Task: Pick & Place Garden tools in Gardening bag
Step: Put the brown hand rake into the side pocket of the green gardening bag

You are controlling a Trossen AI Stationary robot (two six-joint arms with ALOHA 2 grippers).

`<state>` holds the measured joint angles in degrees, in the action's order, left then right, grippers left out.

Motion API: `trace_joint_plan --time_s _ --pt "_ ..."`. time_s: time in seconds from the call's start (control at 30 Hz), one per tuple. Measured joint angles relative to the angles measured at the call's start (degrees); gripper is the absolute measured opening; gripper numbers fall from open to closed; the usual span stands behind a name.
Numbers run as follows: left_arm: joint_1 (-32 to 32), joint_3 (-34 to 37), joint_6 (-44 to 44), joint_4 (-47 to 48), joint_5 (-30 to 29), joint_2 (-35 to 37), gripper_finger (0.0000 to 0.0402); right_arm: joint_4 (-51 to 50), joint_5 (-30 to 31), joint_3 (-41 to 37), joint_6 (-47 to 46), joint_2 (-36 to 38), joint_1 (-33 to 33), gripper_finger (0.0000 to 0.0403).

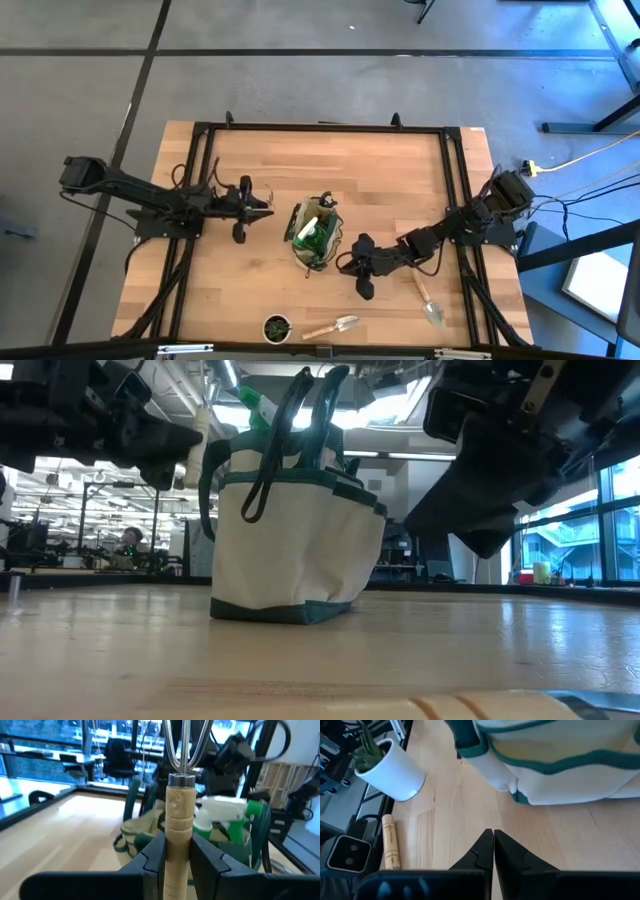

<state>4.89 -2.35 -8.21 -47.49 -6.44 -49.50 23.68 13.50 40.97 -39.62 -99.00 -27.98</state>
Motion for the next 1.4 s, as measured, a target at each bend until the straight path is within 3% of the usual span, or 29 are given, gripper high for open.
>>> trace_joint_plan --time_s 0.3,0.8,1.0,1.4 --pt "0.00 -0.38 0.36 -12.81 0.65 -11.71 0.0057 1.00 0.00 0.00 0.00 -0.02 0.67 0.0017" --pt "-0.28 -9.16 1.01 -20.65 5.10 -30.70 0.0057 0.95 -0.20 0.00 -0.16 0.00 1.63 0.0017" --pt "-0.09 -9.24 0.68 -32.95 6.06 -37.32 0.0057 0.94 -0.18 0.00 -0.17 0.00 1.61 0.0017" --pt "0.39 -15.58 0.96 -33.39 8.70 -46.64 0.0057 0.96 -0.16 0.00 -0.42 0.00 1.61 0.0017"
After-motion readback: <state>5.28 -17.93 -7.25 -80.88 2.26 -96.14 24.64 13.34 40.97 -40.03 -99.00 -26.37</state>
